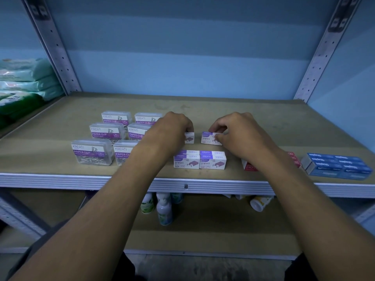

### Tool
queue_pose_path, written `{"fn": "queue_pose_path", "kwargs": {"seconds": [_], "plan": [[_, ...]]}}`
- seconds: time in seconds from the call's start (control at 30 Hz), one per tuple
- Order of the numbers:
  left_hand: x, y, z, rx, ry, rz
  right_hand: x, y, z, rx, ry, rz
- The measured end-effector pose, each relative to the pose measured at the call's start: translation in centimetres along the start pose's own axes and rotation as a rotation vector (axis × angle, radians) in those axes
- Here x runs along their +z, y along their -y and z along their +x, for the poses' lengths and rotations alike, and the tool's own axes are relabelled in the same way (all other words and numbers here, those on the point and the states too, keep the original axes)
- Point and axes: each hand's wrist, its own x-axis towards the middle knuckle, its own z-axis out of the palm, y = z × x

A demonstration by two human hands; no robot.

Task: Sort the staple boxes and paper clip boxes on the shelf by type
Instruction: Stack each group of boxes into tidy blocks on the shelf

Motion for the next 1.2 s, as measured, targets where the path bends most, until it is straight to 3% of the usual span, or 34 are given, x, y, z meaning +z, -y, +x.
{"fn": "queue_pose_path", "kwargs": {"seconds": [0.47, 1.2], "plan": [[-1.4, -1.3, -1.9, 0.063, -0.067, -0.025, -1.9, 1.1, -1.8, -0.068, 0.010, 0.049], [-2.1, -1.7, -3.3, 0.056, 0.081, -0.014, -2.1, 1.8, -3.0, -0.050, 0.137, 0.018]]}}
